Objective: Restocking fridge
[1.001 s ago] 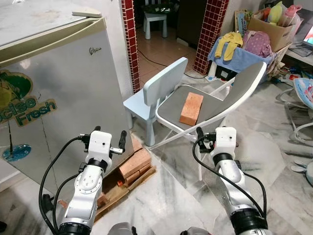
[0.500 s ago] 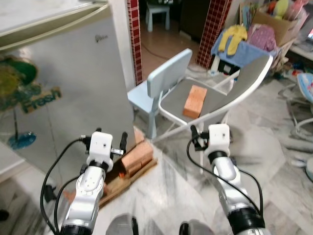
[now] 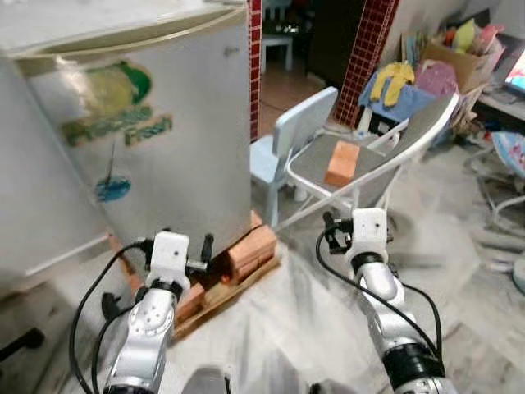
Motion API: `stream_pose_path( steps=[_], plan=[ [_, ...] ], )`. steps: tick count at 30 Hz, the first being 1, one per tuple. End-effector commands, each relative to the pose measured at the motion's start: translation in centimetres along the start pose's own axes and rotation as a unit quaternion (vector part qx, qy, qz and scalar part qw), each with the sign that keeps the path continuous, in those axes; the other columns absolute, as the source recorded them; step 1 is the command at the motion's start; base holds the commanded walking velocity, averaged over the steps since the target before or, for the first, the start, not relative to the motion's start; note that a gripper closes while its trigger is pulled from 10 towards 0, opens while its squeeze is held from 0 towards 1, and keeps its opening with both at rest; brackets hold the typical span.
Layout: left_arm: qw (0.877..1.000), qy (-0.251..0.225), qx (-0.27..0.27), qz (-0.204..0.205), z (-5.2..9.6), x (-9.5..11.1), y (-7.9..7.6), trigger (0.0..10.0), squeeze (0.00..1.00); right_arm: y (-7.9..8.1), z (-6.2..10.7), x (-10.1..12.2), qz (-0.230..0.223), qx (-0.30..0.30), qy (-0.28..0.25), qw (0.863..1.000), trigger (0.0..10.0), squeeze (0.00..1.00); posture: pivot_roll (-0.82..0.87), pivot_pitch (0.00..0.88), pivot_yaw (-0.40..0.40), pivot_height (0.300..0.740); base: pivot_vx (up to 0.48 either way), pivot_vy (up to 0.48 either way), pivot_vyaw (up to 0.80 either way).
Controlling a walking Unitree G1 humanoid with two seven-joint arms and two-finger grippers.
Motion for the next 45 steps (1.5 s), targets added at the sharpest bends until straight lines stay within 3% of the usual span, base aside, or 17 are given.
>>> stream_pose_path(
  steps=[1,6,17,29,30,31,32,39,40,42,45],
  plan=[
    [1.000,-0.022,0.000,-0.010,-0.24,0.98,0.40,10.0,0.00,0.29,-0.49,1.16,-0.004,0.005,-0.017,1.000,10.0,0.00,0.09,0.000,-0.006,0.740,0.000,0.000,0.00],
    [1.000,-0.022,0.003,-0.005,-0.27,0.92,0.52,10.0,0.00,0.06,-0.45,1.06,-0.010,-0.002,-0.013,1.000,10.0,0.00,0.09,0.000,-0.008,0.740,0.000,0.000,-0.09],
    [1.000,-0.026,0.007,-0.006,-0.37,1.04,0.63,10.0,0.00,-0.44,-0.70,1.39,-0.012,-0.007,-0.020,1.000,10.0,0.00,0.09,0.000,-0.019,0.740,0.000,0.000,-0.75],
    [1.000,-0.028,0.014,0.001,-0.23,1.00,0.69,10.0,0.00,-0.16,-0.68,1.66,-0.022,0.008,-0.024,0.999,10.0,0.02,0.09,0.000,-0.026,0.740,0.000,0.087,0.00],
    [1.000,-0.028,0.014,0.000,-0.24,1.02,0.68,10.0,0.00,-0.13,-0.69,1.71,-0.022,0.009,-0.026,0.999,10.0,0.90,0.09,0.000,-0.027,0.740,0.000,0.345,0.00],
    [1.000,-0.028,0.014,0.000,-0.23,1.01,0.68,10.0,0.00,-0.14,-0.69,1.73,-0.020,0.007,-0.026,0.999,10.0,0.90,0.09,0.000,-0.027,0.740,0.000,0.300,0.00],
    [1.000,-0.028,0.014,-0.001,-0.23,0.98,0.64,10.0,0.00,-0.12,-0.68,1.72,-0.023,0.008,-0.026,0.999,10.0,1.00,0.09,0.000,-0.027,0.740,0.000,0.000,0.00],
    [1.000,-0.027,0.014,-0.003,-0.20,0.93,0.66,10.0,0.00,-0.40,-0.64,1.67,-0.019,-0.003,-0.026,0.999,10.0,1.00,0.09,0.000,-0.021,0.740,0.000,0.000,0.00],
    [1.000,-0.026,0.014,-0.003,-0.22,0.94,0.66,10.0,0.00,-0.45,-0.65,1.75,-0.013,-0.003,-0.029,0.999,10.0,0.05,0.09,0.000,-0.019,0.740,0.000,0.000,0.00],
    [1.000,-0.026,0.013,-0.003,-0.24,0.96,0.64,10.0,0.00,-0.41,-0.65,1.86,-0.011,-0.001,-0.033,0.999,10.0,0.00,0.09,0.000,-0.019,0.740,0.000,0.000,0.00],
    [1.000,-0.027,0.012,-0.003,-0.30,1.01,0.63,10.0,0.00,-0.40,-0.69,1.95,-0.008,-0.003,-0.035,0.999,10.0,0.00,0.09,0.000,-0.016,0.740,0.000,0.220,0.00]
  ],
)
Point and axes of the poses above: a point about 5 cm out from each wrist's last joint towards the gripper, its own z axis pointing back from the gripper into the wrist, its own x axis along the axis of the wrist's last joint, y = z × x, the point moved 3 cm from there along -z, pointing out of the wrist towards the gripper, and after that the axes turned 9 degrees about -z, right-handed, at the moved point
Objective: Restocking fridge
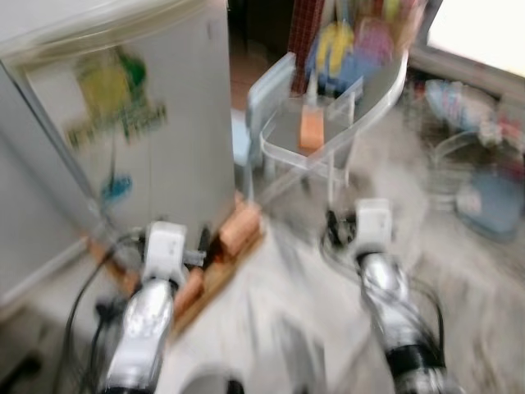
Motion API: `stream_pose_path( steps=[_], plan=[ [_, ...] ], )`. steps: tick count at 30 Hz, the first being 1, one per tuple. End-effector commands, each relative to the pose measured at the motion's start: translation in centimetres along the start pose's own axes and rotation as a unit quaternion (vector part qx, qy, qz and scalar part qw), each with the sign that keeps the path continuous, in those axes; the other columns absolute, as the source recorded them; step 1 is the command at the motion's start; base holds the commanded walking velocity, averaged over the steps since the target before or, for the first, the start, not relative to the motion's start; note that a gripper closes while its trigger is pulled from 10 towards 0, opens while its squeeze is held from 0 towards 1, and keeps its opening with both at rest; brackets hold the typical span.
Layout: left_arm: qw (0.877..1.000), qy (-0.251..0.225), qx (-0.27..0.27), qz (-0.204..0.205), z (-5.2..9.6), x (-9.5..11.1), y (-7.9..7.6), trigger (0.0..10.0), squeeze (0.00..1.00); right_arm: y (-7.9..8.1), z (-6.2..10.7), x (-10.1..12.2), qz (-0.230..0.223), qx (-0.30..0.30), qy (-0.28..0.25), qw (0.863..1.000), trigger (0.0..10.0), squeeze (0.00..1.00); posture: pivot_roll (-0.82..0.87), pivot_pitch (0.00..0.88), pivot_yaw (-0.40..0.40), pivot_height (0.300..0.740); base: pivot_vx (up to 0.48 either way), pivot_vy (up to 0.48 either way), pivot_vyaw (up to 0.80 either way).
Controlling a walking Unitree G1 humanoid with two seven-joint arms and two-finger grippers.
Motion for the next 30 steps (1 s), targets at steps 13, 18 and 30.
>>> stream_pose_path(
  steps=[13,18,30],
  plan=[
    [1.000,-0.002,-0.001,-0.012,-0.1,0.2,0.7,10.0,0.00,0.7,-0.2,0.5,-0.016,-0.006,-0.014,1.000,10.0,0.00,0.11,0.000,-0.009,0.740,0.000,0.473,0.00],
    [1.000,-0.002,-0.002,-0.017,-0.1,0.0,0.9,10.0,0.00,0.7,-0.3,0.7,-0.015,-0.007,-0.021,1.000,10.0,0.00,0.11,0.000,-0.009,0.740,0.000,0.480,0.00],
    [1.000,-0.015,0.002,-0.017,0.1,0.7,0.6,10.0,0.00,-0.6,-0.8,1.4,-0.010,-0.046,-0.034,0.998,10.0,0.00,0.11,0.000,-0.012,0.740,0.000,0.477,0.00]
  ],
)
Point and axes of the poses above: a point about 5 cm out from each wrist's last joint towards the gripper, its own z axis pointing back from the gripper into the wrist, its own x axis along the axis of the wrist's last joint, y = z × x, the point moved 3 cm from there along -z, pointing out of the wrist towards the gripper, and after that the axes turned 9 degrees about -z, right-handed, at the moved point
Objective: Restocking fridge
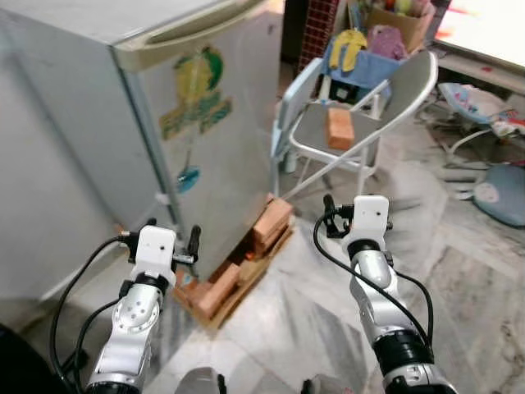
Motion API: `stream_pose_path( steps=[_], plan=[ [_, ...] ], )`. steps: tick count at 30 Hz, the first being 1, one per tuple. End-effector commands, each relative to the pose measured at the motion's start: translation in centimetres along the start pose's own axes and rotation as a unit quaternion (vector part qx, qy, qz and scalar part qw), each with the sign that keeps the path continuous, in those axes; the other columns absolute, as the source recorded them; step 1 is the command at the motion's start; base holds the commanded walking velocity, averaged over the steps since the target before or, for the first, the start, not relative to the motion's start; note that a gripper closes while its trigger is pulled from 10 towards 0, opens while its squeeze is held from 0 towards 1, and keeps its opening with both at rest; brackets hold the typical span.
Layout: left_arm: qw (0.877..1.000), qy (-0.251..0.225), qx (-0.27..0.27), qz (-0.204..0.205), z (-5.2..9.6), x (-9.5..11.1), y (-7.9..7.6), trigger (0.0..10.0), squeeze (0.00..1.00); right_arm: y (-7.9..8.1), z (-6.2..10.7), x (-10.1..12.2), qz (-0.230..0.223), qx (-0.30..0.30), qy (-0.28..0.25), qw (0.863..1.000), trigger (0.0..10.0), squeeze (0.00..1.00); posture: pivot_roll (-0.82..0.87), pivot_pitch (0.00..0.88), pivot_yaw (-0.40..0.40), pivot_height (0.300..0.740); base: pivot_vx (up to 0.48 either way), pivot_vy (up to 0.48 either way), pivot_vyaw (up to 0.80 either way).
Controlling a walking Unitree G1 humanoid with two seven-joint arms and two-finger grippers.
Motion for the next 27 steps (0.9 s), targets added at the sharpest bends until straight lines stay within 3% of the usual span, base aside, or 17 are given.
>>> stream_pose_path(
  steps=[1,5,11,23,27],
  plan=[
    [1.000,-0.004,-0.009,0.002,-0.1,0.2,-0.6,10.0,0.00,-1.6,0.1,-0.5,-0.001,-0.031,0.014,0.999,10.0,0.00,0.11,0.000,-0.012,0.740,0.000,0.465,0.00],
    [1.000,-0.028,0.007,-0.005,0.0,1.2,-0.1,10.0,0.00,-1.6,0.3,-0.6,-0.006,-0.030,0.010,0.999,10.0,0.00,0.11,0.000,-0.011,0.740,0.000,0.061,0.00],
    [1.000,-0.014,0.011,-0.004,-0.3,0.7,0.1,10.0,0.00,-1.4,0.6,-1.1,-0.011,-0.034,0.018,0.999,10.0,0.00,0.11,0.000,-0.011,0.740,0.000,0.000,0.00],
    [1.000,-0.023,0.008,-0.005,-0.7,1.2,-0.5,10.0,0.00,-1.5,0.3,-0.7,-0.003,-0.032,0.009,0.999,10.0,0.00,0.09,0.000,-0.013,0.740,0.000,0.000,-0.53],
    [1.000,-0.023,0.012,-0.005,-0.8,1.1,-0.5,10.0,0.00,-1.8,0.3,-0.5,-0.001,-0.034,0.006,0.999,10.0,0.00,0.09,0.000,-0.012,0.740,0.000,0.000,0.00]
  ],
)
Point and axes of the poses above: a point about 5 cm out from each wrist's last joint towards the gripper, its own z axis pointing back from the gripper into the wrist, its own x axis along the axis of the wrist's last joint, y = z × x, the point moved 3 cm from there along -z, pointing out of the wrist towards the gripper, and after that the axes turned 9 degrees about -z, right-handed, at the moved point
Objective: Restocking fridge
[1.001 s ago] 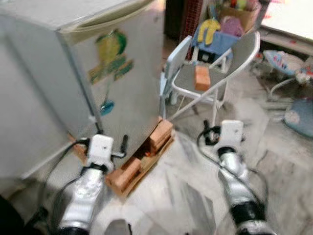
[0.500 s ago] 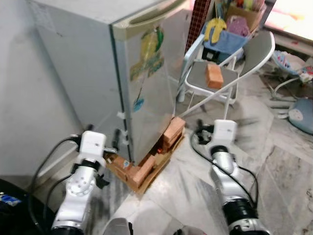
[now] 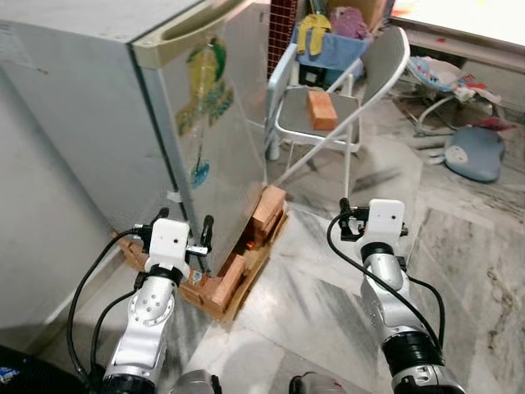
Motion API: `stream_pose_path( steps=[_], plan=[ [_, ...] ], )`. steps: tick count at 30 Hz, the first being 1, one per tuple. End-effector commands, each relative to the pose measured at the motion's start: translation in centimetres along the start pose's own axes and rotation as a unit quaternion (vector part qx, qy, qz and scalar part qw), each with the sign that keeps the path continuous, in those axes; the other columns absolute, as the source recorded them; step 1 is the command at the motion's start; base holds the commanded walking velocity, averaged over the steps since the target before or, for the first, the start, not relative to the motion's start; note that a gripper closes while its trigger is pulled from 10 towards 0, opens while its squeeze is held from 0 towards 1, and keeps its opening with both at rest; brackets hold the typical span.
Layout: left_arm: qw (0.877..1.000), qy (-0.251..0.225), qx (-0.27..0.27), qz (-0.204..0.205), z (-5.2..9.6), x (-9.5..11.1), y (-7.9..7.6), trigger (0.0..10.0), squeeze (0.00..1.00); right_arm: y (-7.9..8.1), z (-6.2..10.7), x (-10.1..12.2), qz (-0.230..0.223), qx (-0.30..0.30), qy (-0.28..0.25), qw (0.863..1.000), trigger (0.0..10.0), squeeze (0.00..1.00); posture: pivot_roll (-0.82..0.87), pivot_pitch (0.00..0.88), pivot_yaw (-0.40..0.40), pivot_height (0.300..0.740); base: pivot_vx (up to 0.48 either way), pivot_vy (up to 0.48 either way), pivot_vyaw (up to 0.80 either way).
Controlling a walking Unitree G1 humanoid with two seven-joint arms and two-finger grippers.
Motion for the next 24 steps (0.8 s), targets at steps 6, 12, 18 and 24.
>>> stream_pose_path(
  steps=[6,12,18,24],
  plan=[
    [1.000,0.007,0.008,-0.003,0.06,-0.46,0.32,10.0,0.00,0.22,-0.21,0.63,0.002,0.006,-0.013,1.000,10.0,0.00,0.08,0.000,-0.011,0.740,0.000,0.344,0.00],
    [1.000,0.007,-0.004,-0.015,0.44,-0.70,-0.01,10.0,0.00,0.35,-0.05,0.53,0.008,0.009,-0.011,1.000,10.0,0.00,0.08,0.000,-0.013,0.740,0.055,0.375,-0.65],
    [1.000,-0.001,-0.016,-0.014,0.56,-0.53,-0.31,10.0,0.00,0.19,-0.11,0.69,0.010,0.009,-0.014,1.000,10.0,0.00,0.08,0.000,-0.012,0.740,0.442,0.000,-0.62],
    [1.000,-0.010,-0.015,-0.005,0.63,-0.22,-0.26,10.0,0.00,0.16,-0.01,0.64,0.013,0.008,-0.015,1.000,10.0,0.00,0.09,0.000,-0.012,0.740,0.109,0.000,0.00]
  ],
)
Point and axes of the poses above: a point about 5 cm out from each wrist's last joint towards the gripper, its own z axis pointing back from the gripper into the wrist, its own x axis along the axis of the wrist's last joint, y = z × x, the point moved 3 cm from there along -z, pointing out of the wrist towards the gripper, and after that the axes turned 9 degrees about -z, right-handed, at the moved point
